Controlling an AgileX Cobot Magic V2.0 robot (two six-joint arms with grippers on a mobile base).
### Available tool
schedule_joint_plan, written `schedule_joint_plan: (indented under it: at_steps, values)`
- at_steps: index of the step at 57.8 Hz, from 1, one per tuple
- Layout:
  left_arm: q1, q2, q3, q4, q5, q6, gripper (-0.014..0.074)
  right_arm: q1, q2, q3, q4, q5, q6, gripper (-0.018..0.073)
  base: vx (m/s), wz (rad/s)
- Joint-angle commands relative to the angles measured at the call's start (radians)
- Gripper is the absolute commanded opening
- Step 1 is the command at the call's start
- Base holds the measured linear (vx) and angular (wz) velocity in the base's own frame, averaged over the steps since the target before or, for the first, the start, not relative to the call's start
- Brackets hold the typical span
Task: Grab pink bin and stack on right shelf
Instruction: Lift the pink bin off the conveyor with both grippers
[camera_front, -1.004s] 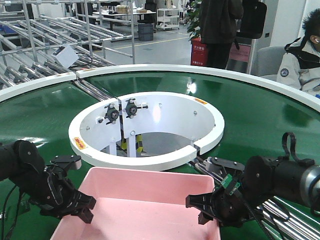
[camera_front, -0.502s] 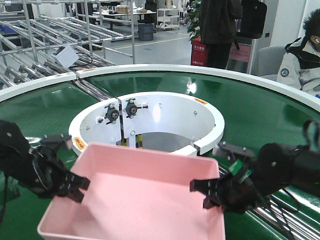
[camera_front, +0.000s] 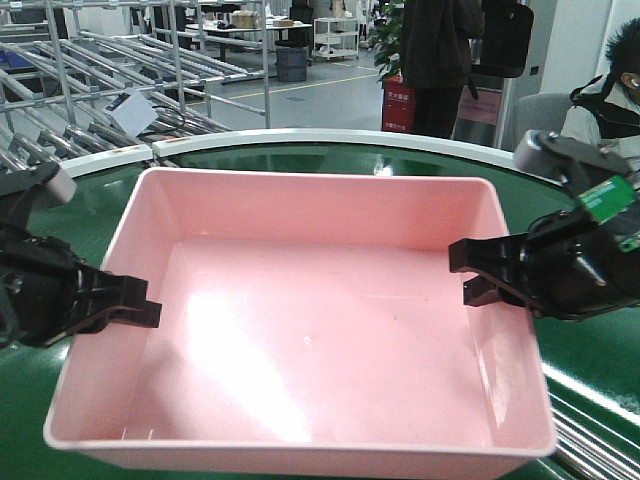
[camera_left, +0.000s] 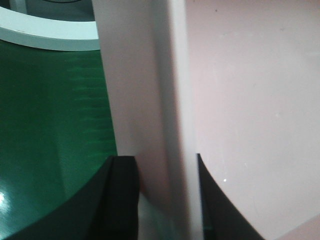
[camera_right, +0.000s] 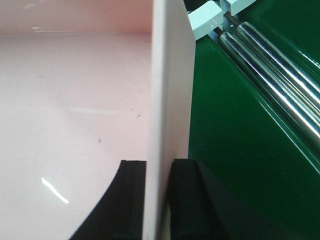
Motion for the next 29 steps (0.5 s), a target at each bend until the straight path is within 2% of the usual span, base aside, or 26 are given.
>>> schedule_joint_plan:
  at_steps: [1, 12, 29]
  values:
    - [-0.017, -0.074, 0.015, -0.101, -0.028, -0.005, -0.0001, -0.006, -0.062, -0.024, 0.050, -0.072, -0.007, -0.0008, 0.00, 0.00]
    - [-0.017, -0.135, 0.109, -0.126, -0.043, -0.025, -0.0001, -0.006, -0.075, -0.020, 0.056, -0.062, -0.036, -0.0008, 0.00, 0.00]
    - [-0.017, -0.144, 0.113, -0.125, -0.041, -0.025, -0.0001, -0.006, -0.075, -0.020, 0.056, -0.052, -0.037, -0.0008, 0.00, 0.00]
